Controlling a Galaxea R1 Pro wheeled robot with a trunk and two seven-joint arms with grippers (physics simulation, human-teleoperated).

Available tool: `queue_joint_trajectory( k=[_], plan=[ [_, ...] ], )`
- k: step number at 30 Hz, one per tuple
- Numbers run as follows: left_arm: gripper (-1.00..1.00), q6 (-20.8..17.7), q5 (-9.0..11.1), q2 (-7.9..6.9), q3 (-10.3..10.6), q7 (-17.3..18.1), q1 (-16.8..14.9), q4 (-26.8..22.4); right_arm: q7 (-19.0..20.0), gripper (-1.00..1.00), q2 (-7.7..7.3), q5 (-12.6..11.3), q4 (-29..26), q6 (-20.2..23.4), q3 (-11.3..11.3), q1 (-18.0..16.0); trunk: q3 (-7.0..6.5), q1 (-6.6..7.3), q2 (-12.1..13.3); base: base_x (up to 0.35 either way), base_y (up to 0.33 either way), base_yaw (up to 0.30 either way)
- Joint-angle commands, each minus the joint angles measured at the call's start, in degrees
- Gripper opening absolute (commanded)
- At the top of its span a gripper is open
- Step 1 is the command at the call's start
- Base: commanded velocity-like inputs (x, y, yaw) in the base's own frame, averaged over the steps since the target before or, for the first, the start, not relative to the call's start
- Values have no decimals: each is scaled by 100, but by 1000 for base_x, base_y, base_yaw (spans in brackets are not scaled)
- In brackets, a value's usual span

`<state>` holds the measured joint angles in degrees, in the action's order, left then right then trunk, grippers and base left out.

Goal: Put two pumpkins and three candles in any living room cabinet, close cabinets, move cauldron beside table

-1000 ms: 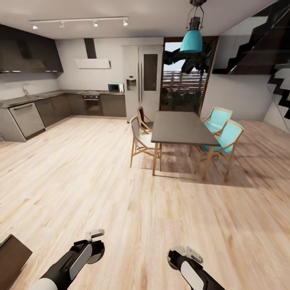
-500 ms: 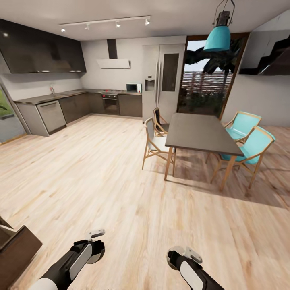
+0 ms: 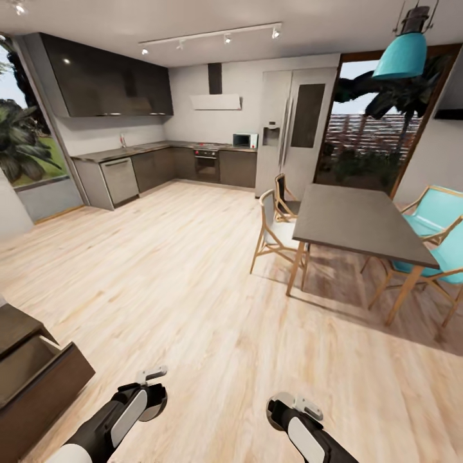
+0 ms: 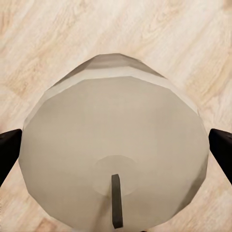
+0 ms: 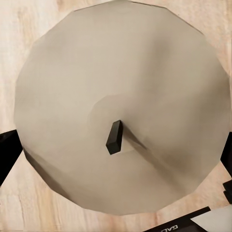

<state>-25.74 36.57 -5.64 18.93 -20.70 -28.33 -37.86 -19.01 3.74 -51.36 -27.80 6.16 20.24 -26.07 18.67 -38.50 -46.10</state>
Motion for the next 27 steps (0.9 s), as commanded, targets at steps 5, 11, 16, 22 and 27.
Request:
queue_joint_trajectory(
  k=[5,11,16,22,27],
  plan=[
    [-100,-10,52,-7,43,-57,-6,-11,-42,-100,-5,-23,-14,17,33,-4,7,-1,-6,10,0,292],
    [-100,-10,52,-7,41,-57,-6,-11,-42,-100,-11,-23,-14,19,33,-4,7,-1,-6,1,0,292],
    [-100,-10,52,-4,41,-57,-6,-11,-42,-100,-15,-23,-14,20,33,-4,7,-1,-6,6,0,292],
    [-100,-10,52,1,48,-57,-5,-11,-42,-100,-18,-23,-14,18,38,-4,7,-1,-6,126,0,292],
    [-100,-10,52,2,49,-57,-6,-11,-42,-100,-22,-23,-14,17,36,-4,7,-1,-6,290,-24,292]
  ],
)
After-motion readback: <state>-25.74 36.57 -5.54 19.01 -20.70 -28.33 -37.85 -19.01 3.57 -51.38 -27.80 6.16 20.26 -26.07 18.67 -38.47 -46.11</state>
